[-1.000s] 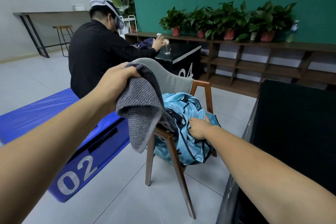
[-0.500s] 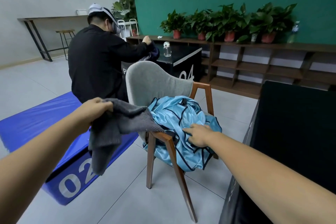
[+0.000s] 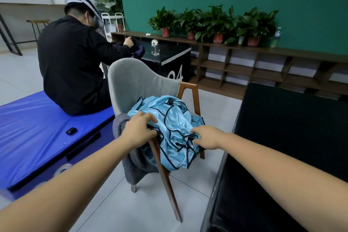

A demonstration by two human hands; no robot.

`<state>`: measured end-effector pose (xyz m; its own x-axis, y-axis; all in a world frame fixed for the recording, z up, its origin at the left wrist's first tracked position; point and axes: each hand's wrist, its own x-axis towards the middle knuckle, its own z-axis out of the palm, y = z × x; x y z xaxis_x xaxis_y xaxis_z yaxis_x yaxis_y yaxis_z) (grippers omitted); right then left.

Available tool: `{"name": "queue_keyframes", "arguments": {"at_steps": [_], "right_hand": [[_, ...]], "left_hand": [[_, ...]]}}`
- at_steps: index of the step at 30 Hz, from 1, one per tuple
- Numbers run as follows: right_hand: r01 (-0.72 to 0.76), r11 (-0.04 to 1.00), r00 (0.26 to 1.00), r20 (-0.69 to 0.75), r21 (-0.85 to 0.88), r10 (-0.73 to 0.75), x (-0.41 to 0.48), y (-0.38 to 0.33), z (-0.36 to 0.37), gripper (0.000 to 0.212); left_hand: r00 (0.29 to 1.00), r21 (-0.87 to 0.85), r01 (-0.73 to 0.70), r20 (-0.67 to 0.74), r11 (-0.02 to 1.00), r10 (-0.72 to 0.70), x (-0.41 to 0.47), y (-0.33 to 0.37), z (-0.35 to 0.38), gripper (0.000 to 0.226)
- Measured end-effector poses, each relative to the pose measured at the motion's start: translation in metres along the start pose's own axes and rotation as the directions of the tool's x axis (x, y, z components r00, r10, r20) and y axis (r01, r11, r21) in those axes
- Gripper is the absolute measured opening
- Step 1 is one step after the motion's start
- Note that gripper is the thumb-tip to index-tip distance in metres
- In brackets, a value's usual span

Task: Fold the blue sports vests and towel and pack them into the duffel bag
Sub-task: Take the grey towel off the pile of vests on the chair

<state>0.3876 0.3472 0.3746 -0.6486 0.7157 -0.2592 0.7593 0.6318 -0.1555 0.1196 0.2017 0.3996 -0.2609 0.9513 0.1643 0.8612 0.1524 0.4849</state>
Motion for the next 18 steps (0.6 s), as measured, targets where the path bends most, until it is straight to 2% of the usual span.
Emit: {"name": "queue_keyframes", "arguments": {"at_steps": [4,7,9,15,17,18], "right_hand": [[-0.071,0.993,0.994,-0.077,0.096,0.079,-0.038,0.014,0.001,0.034],[-0.068,0.982,0.988,-0.123,0.176,0.091,-0.067,0.017,0.005,0.024],[-0.052,0.972,0.986,-0.142,0.23,0.086,-0.083,0.018,0.009,0.023],[0.0,0.951,0.975,-0.212,0.31,0.069,-0.118,0.02,0.026,0.024],[0.022,0.949,0.974,-0.221,0.316,0.051,-0.129,0.02,0.027,0.022],[0.031,0.946,0.973,-0.226,0.323,0.045,-0.134,0.02,0.027,0.021]], "left_hand": [[0.991,0.226,-0.134,0.019,0.965,0.133,0.009,0.027,0.035,0.037],[0.974,0.467,-0.225,0.106,0.855,0.199,0.02,0.041,0.058,0.049],[0.962,0.553,-0.272,0.149,0.788,0.227,0.027,0.048,0.071,0.051],[0.946,0.694,-0.318,0.191,0.646,0.261,0.039,0.063,0.092,0.044],[0.945,0.69,-0.319,0.181,0.65,0.271,0.044,0.065,0.09,0.031],[0.948,0.661,-0.309,0.16,0.684,0.274,0.046,0.067,0.088,0.026]]}}
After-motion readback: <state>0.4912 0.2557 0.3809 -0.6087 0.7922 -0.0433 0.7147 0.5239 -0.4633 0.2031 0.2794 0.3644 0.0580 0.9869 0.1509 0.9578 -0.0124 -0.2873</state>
